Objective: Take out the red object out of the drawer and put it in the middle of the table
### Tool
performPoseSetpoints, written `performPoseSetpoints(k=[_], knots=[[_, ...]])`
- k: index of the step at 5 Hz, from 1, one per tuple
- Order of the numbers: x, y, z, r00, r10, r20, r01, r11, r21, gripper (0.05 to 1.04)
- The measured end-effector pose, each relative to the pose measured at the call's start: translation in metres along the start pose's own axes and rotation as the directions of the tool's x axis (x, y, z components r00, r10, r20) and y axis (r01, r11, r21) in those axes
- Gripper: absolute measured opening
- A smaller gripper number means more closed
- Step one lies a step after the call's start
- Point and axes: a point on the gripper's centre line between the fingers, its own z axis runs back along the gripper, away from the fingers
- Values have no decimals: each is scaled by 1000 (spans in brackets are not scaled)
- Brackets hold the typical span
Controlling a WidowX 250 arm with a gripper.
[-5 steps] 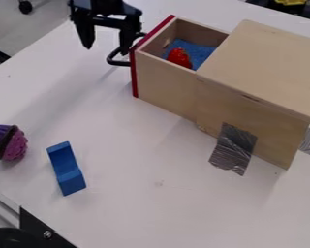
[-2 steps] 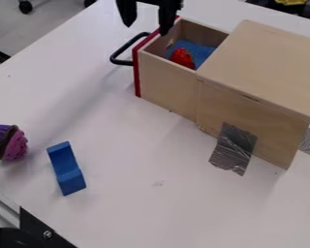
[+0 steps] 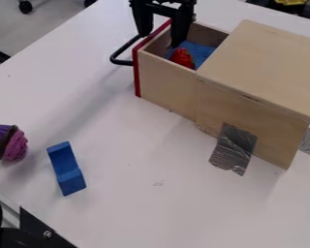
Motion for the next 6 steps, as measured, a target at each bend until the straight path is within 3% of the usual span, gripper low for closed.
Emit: performPoseSetpoints(k=[2, 4, 6], knots=[[2, 5, -25, 995, -91, -28, 91, 996, 0, 998], [6, 2, -28, 986, -160, -37, 159, 987, -18, 998], [13, 1, -30, 987, -159, -24, 158, 987, -11, 999]])
